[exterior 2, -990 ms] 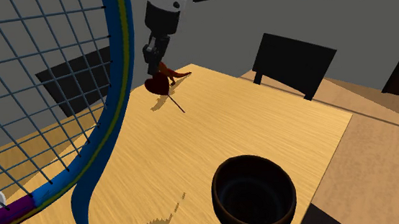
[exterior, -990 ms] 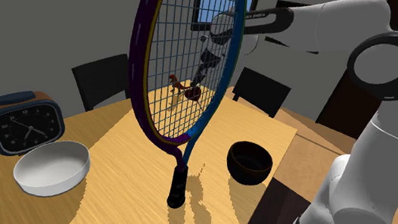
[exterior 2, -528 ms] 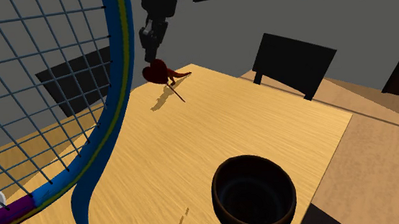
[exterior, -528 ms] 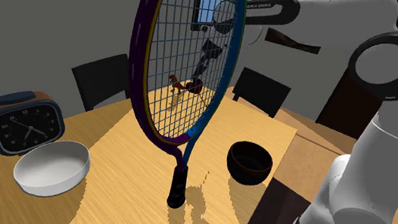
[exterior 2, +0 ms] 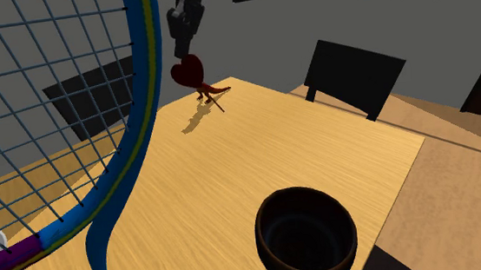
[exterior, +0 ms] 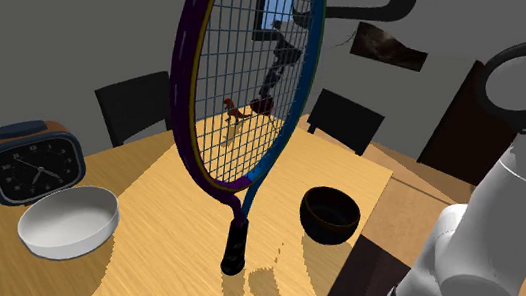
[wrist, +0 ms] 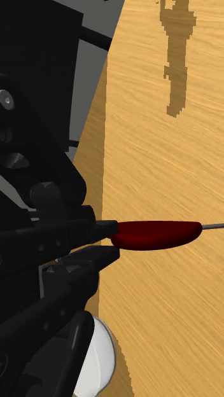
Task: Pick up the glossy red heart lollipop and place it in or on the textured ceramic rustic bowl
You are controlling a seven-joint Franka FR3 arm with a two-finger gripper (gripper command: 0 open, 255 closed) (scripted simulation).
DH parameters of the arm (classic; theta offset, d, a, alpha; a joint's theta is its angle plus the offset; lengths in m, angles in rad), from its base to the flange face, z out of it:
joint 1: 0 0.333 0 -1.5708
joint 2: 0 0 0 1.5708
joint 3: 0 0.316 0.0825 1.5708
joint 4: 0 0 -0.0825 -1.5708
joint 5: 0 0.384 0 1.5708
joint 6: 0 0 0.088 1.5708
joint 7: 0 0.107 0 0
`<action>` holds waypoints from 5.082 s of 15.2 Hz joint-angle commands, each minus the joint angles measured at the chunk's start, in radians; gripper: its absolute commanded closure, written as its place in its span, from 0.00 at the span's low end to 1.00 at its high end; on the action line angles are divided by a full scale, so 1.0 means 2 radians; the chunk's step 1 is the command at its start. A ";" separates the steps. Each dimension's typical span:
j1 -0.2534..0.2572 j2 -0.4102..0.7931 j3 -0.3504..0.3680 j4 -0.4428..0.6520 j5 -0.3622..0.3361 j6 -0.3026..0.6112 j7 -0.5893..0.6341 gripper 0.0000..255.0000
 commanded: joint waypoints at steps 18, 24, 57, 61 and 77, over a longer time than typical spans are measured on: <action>-0.046 -0.366 0.040 -0.248 -0.104 -0.098 0.055 1.00; -0.069 -0.467 0.048 -0.275 -0.116 -0.173 0.061 1.00; -0.111 -0.585 0.022 -0.513 -0.147 -0.059 0.027 1.00; -0.111 -0.585 0.022 -0.513 -0.147 -0.059 0.027 1.00; -0.111 -0.585 0.022 -0.450 -0.148 -0.123 0.027 0.00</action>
